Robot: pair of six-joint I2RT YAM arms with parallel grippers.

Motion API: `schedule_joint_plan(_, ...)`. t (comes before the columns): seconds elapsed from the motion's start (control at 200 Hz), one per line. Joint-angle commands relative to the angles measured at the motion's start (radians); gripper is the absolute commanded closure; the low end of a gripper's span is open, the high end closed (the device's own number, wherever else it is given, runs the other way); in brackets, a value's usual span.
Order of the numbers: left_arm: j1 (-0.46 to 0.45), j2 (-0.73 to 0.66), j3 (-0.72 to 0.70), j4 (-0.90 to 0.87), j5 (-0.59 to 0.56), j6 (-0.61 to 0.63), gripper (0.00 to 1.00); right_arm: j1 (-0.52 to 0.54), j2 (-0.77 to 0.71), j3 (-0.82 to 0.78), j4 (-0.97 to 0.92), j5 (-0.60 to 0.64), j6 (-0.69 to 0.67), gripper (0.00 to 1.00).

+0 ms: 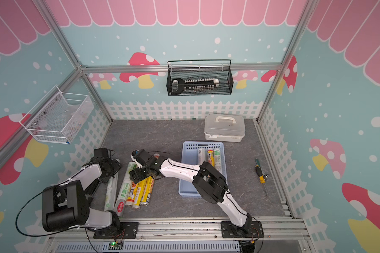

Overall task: Put the plastic wrap into the basket
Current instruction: Move the plastic wrap to the center of the board.

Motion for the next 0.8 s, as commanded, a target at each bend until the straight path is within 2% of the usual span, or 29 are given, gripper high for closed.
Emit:
schedule_joint_plan(0.0, -0.005, 0.059, -0.001, -0.053, 0.007, 0.026, 0.09, -0.004, -0.009, 0.000, -0.026, 0.003, -0.002, 0.08)
schedule_joint_plan(0.045, -0.007, 0.061, 0.001, -0.053, 0.000, 0.035, 0.01, -0.006, -0.016, -0.012, -0.023, 0.006, -0.002, 0.08)
schedule_joint_plan(0.225, -0.023, 0.035, -0.012, -0.076, -0.055, 0.047, 0.01, -0.019, -0.049, -0.056, -0.020, 0.006, -0.011, 0.07)
schedule_joint_plan(0.315, -0.033, 0.047, -0.010, -0.080, -0.047, 0.052, 0.04, -0.027, -0.071, -0.081, -0.017, 0.005, -0.015, 0.07)
schedule_joint_plan(0.48, -0.081, 0.094, 0.032, -0.091, -0.039, 0.074, 0.15, -0.047, -0.126, -0.138, -0.016, 0.036, -0.025, 0.06)
schedule_joint_plan(0.6, -0.135, 0.118, 0.061, -0.093, -0.033, 0.061, 0.18, -0.067, -0.183, -0.201, -0.004, 0.079, -0.023, 0.06)
schedule_joint_plan(0.795, -0.222, 0.155, 0.101, -0.096, 0.004, 0.028, 0.21, -0.089, -0.235, -0.264, 0.001, 0.081, -0.009, 0.05)
